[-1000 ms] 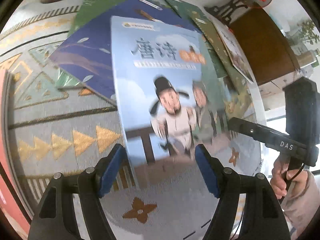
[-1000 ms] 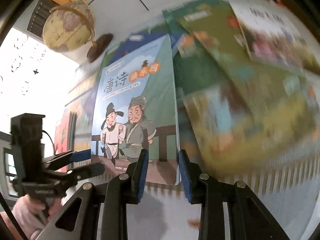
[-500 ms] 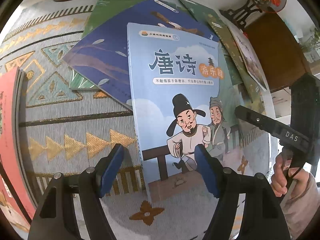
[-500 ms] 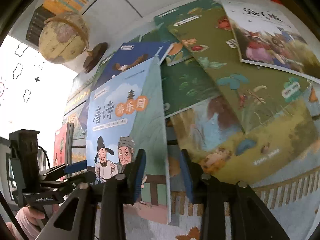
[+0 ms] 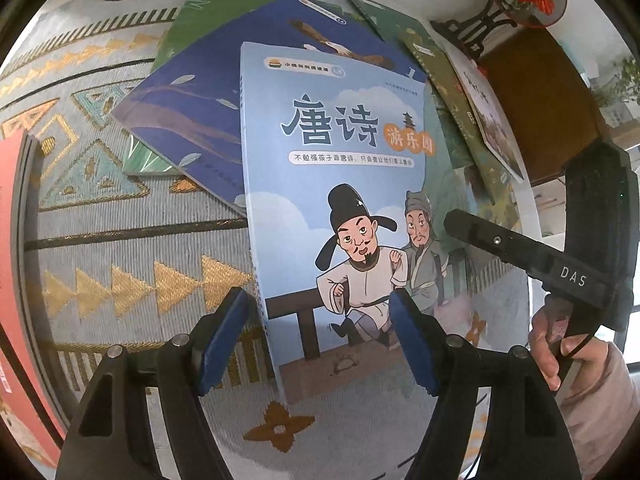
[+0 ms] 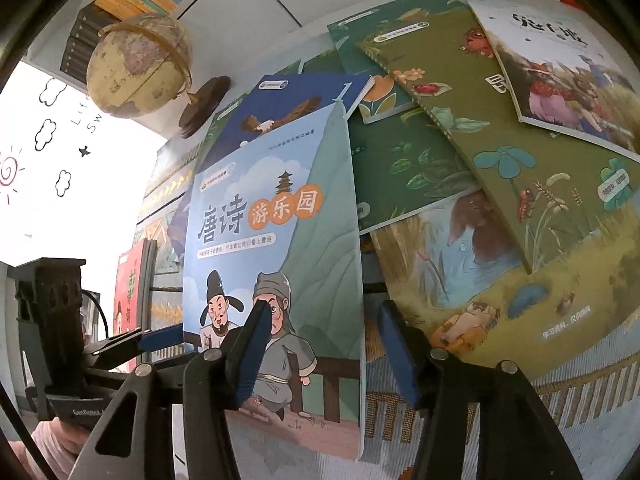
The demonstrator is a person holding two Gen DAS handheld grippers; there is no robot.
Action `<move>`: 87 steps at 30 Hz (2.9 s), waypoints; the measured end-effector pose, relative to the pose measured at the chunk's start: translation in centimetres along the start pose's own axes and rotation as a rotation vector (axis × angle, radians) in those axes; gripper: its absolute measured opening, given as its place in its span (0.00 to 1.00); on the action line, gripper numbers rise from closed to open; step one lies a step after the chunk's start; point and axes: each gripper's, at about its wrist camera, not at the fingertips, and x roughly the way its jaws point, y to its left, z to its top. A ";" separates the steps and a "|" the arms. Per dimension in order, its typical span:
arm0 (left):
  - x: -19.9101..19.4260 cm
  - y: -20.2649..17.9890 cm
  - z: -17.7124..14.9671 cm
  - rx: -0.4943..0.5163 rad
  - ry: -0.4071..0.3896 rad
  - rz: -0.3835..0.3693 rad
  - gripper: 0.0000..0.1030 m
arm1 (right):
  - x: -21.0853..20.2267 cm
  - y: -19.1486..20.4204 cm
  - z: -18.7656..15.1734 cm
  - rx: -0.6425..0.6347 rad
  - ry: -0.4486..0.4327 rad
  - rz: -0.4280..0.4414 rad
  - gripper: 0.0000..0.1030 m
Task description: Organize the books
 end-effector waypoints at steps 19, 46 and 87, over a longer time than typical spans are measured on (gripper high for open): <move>0.0 -0.2 -0.2 0.006 -0.008 0.009 0.68 | -0.2 0.1 -0.3 0.006 -0.015 0.003 0.56; -0.3 -0.1 -0.2 0.000 -0.014 0.007 0.69 | -0.3 0.1 -0.5 0.005 -0.022 0.006 0.57; -3.5 -1.8 0.2 0.029 -0.070 0.057 0.54 | -4.1 5.1 -0.8 -0.163 -0.075 -0.012 0.10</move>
